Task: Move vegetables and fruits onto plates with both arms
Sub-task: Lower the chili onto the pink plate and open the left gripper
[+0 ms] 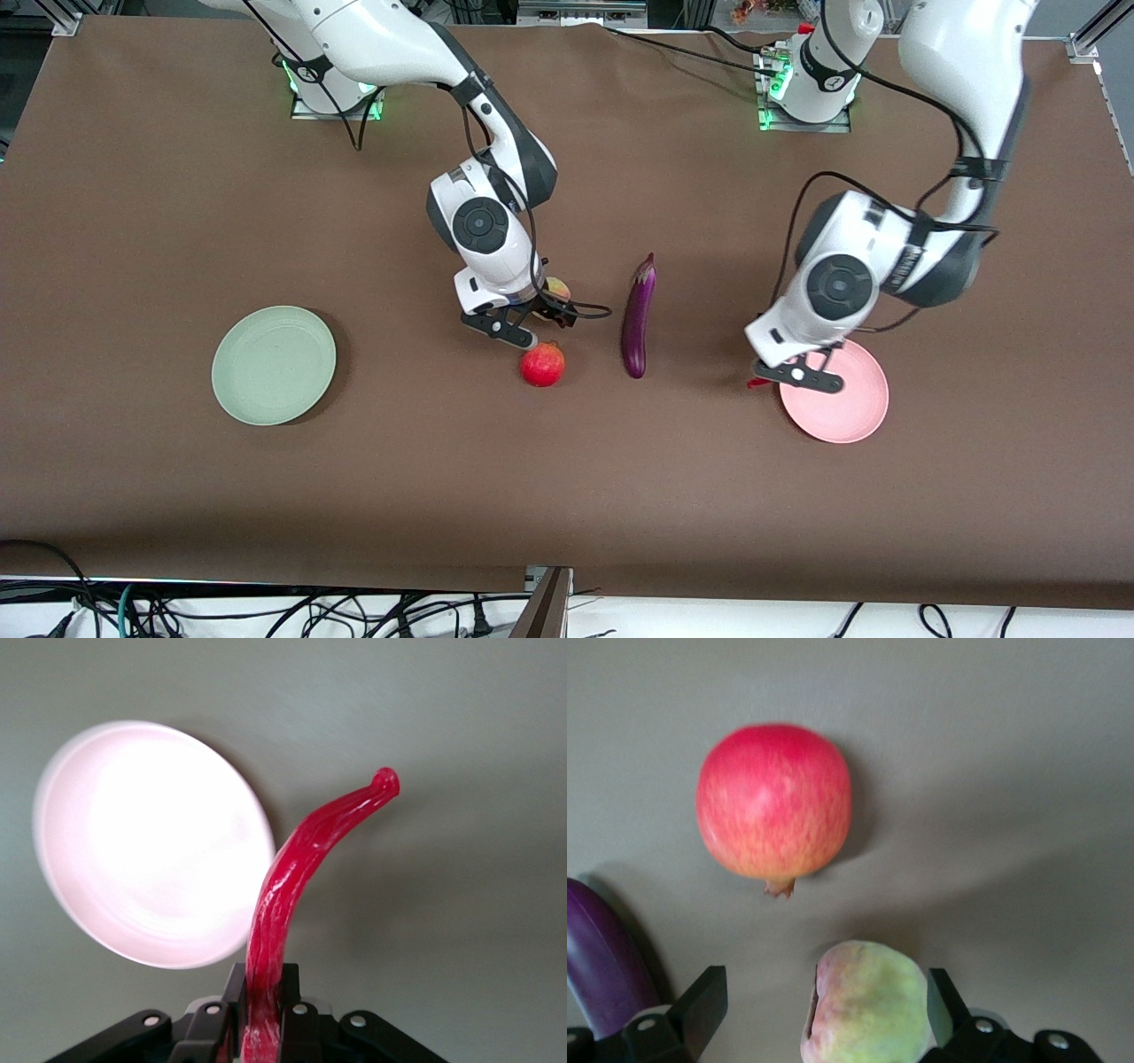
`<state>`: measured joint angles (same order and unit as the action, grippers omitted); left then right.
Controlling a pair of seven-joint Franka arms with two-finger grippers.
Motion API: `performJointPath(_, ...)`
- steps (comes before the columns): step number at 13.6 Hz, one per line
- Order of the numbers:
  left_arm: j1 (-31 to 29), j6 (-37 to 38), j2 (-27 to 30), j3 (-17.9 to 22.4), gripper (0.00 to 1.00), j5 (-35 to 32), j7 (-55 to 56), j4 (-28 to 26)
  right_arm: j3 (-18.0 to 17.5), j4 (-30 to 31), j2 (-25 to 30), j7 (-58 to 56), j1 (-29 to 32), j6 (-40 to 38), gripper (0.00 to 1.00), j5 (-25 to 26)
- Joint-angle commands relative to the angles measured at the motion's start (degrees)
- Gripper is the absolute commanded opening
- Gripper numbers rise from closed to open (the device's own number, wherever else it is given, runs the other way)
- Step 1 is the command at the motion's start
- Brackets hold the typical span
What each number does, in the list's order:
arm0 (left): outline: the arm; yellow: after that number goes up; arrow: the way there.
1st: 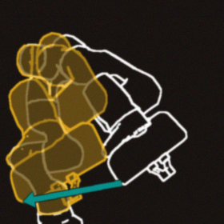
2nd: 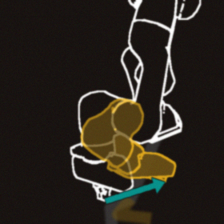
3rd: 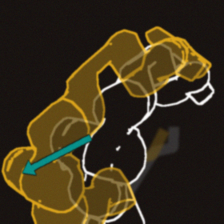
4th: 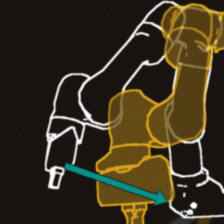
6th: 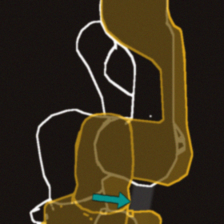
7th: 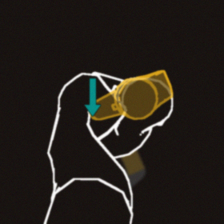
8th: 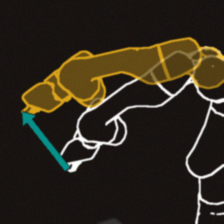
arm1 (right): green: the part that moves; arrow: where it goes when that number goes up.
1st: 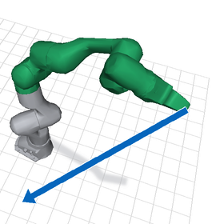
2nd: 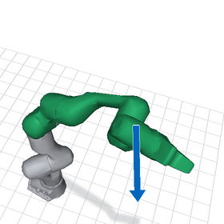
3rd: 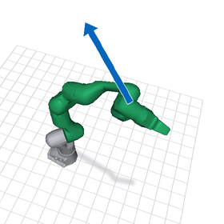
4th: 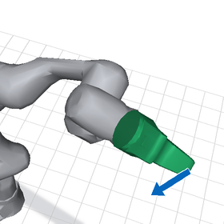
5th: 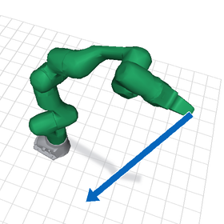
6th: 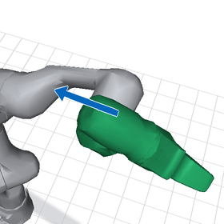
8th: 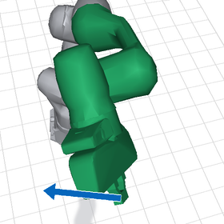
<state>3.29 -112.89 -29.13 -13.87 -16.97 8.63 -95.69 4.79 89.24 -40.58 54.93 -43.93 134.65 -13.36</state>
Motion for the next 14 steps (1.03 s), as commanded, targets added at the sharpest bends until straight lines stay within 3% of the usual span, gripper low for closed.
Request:
performJointPath(1,-3.19,0.74,-6.18,0.07,0.07,-3.41,-6.68,6.29,-0.04,-0.56,-0.46,0.7,-0.81,0.17,1.0,-1.23)
performJointPath(8,-5.49,0.47,-10.5,0.25,0.12,-14.22,-8.11,9.99,-0.13,-0.56,-3.02,0.09,-1.77,0.17,1.0,-1.14)
performJointPath(9,-5.49,0.48,-10.5,0.25,0.28,-14.32,-8.71,9.82,-0.13,-0.56,-3.1,-0.09,-1.86,0.17,1.0,-1.14)
performJointPath(10,-5.49,0.48,-10.59,0.25,0.97,-14.15,-8.72,9.82,-0.04,-0.47,-3.1,-0.26,-2.12,0.09,1.0,-1.23)
performJointPath(12,-5.58,0.48,-10.59,0.25,1.0,-13.54,-8.72,9.82,-0.3,-0.56,-3.72,-0.27,-2.3,-0.09,0.98,-1.14)
performJointPath(14,-5.49,0.48,-10.51,0.16,1.0,-13.18,-8.19,9.82,-0.39,-0.47,-4.24,-0.62,-2.83,-0.09,0.76,-1.14)
